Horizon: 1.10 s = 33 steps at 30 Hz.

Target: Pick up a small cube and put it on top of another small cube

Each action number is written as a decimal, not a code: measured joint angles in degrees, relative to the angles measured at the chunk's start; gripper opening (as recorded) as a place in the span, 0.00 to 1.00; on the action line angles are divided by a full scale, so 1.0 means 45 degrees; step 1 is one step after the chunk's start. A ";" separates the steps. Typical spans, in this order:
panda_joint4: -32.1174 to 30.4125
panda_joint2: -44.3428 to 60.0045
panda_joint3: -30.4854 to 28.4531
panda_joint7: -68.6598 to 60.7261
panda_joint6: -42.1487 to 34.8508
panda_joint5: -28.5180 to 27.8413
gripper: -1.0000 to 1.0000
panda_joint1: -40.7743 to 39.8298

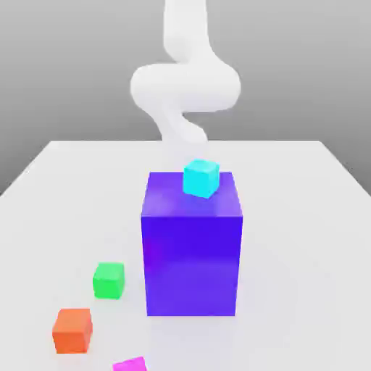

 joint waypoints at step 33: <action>0.0665 1.5048 -0.1862 -0.7211 0.4875 0.2223 0.50 0.0344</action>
